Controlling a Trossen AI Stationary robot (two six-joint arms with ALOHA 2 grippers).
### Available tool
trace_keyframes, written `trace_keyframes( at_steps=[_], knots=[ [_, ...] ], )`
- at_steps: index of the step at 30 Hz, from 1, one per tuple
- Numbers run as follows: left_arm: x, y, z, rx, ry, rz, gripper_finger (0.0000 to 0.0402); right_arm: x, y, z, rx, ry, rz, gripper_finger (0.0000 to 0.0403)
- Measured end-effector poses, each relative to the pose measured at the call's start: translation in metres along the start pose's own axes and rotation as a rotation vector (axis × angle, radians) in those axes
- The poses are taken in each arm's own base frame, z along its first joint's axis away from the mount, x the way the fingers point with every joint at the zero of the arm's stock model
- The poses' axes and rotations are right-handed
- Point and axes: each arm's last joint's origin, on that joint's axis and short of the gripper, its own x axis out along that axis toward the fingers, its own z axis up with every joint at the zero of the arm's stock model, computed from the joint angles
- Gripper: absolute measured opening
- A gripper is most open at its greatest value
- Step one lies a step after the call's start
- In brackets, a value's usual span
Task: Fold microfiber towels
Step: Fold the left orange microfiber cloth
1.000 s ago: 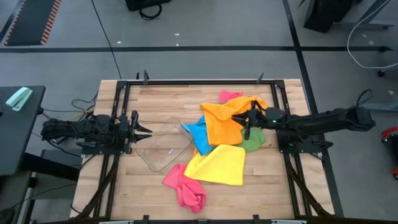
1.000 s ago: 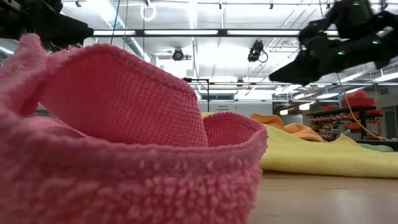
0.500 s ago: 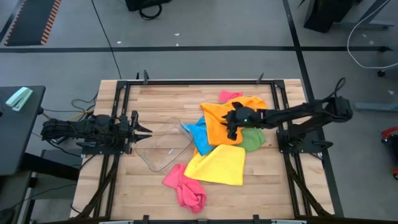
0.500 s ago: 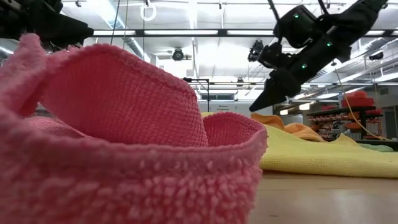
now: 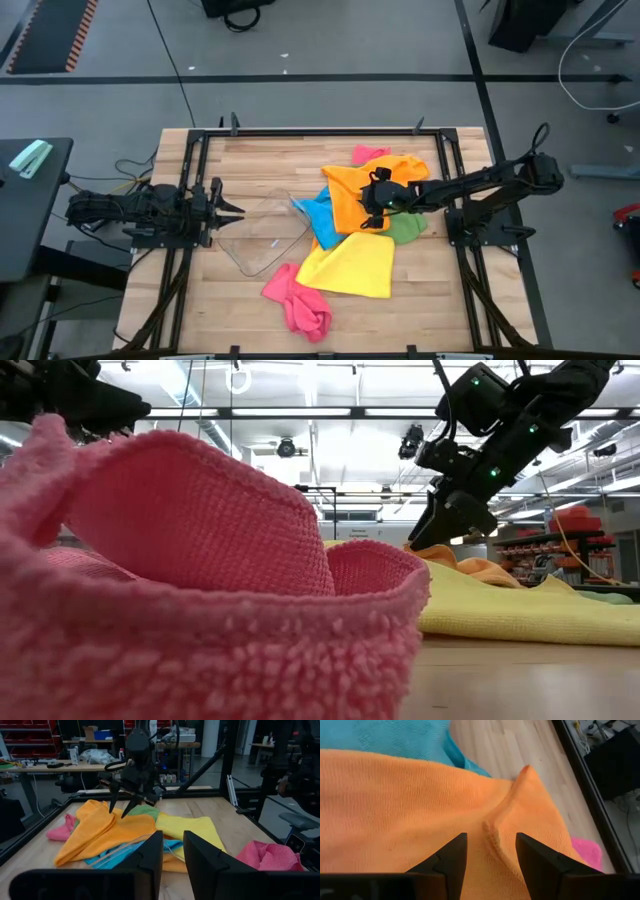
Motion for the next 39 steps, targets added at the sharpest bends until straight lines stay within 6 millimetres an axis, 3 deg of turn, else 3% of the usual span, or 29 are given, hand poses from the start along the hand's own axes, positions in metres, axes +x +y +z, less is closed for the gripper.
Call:
trace_keyframes(
  at_steps=[12,21,31,39],
  knots=[
    [0.000,0.000,0.002,0.001,-0.023,0.001,0.0083,0.012,0.000,-0.004,-0.055,0.024,-0.007,0.0172],
    [-0.005,0.001,0.031,0.086,-0.326,0.022,0.0090,0.020,-0.006,-0.003,-0.057,-0.003,-0.037,0.0165],
    [-0.008,0.006,0.061,0.316,-0.631,0.203,0.0076,0.020,-0.006,-0.005,-0.070,0.011,-0.025,0.0080],
    [0.029,0.016,0.051,0.295,-0.479,0.346,0.0061,0.019,-0.006,-0.005,-0.091,0.013,-0.007,0.0009]
  ],
)
